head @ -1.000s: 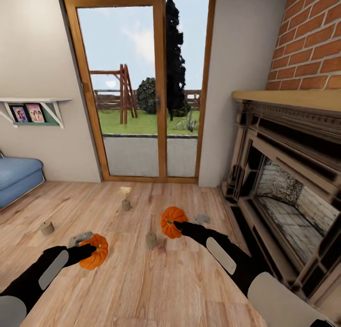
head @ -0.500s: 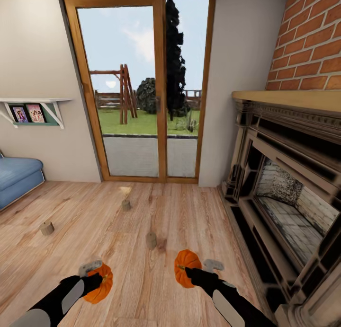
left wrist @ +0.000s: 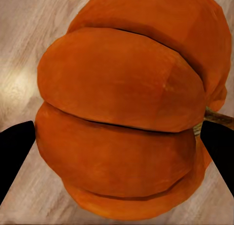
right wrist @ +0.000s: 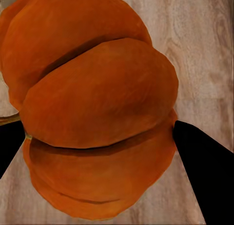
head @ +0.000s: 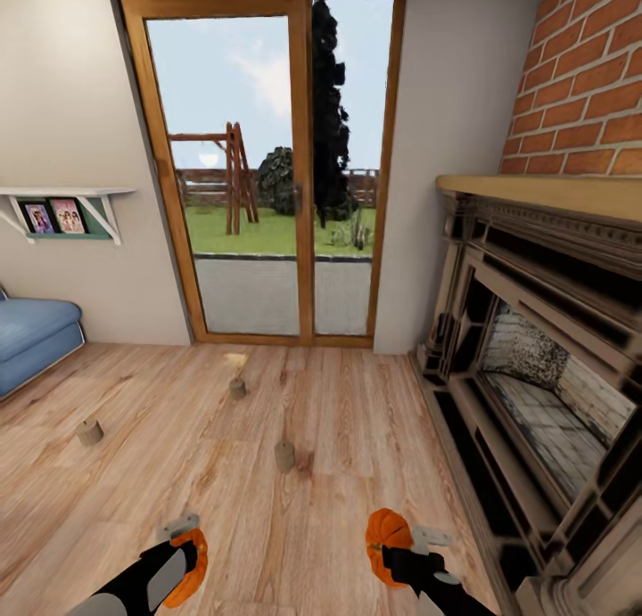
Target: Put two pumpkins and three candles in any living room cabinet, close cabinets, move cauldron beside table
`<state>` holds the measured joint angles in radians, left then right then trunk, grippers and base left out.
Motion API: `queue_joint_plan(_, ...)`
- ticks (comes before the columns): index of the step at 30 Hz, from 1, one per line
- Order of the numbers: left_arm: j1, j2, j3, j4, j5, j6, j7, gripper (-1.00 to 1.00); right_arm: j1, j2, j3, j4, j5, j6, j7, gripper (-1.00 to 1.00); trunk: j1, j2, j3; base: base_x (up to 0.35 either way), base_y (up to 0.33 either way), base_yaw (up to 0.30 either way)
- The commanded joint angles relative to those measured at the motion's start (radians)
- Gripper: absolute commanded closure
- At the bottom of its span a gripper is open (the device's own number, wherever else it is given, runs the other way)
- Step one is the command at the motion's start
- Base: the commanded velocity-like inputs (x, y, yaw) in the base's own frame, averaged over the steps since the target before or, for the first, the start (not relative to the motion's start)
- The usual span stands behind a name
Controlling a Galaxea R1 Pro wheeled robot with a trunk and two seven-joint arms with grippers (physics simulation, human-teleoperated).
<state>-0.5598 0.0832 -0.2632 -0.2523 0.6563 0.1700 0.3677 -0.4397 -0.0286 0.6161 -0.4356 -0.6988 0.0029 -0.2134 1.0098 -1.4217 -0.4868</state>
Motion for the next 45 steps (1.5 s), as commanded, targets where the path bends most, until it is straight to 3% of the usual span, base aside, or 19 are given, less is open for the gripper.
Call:
queue_joint_plan(1,0.0,-0.002,-0.008,-0.001,0.007,-0.005,0.014,1.0,-0.001,0.001,0.009,0.0,0.006,-0.012,-0.008,1.0,-0.004,0.007,0.002,0.0,0.0,0.0)
queue_joint_plan(9,0.0,-0.008,-0.009,0.045,0.001,-0.045,0.026,1.0,-0.001,0.033,0.008,0.006,0.036,-0.049,-0.007,1.0,-0.015,0.028,0.011,0.0,0.0,0.0)
queue_joint_plan(18,0.0,-0.011,-0.008,0.048,0.018,-0.093,0.027,1.0,-0.001,0.033,0.006,0.006,0.036,-0.057,-0.007,1.0,-0.015,0.028,0.011,-0.005,0.001,0.0)
queue_joint_plan(39,0.0,-0.011,-0.007,0.049,0.02,-0.095,0.025,1.0,-0.001,0.032,0.005,0.004,0.038,-0.058,0.005,1.0,-0.015,0.028,0.011,-0.054,0.112,0.0)
queue_joint_plan(45,0.0,-0.011,-0.008,0.05,0.02,-0.095,0.024,1.0,-0.001,0.033,0.007,0.003,0.039,-0.058,0.005,1.0,-0.015,0.028,0.011,0.0,0.05,-0.187)
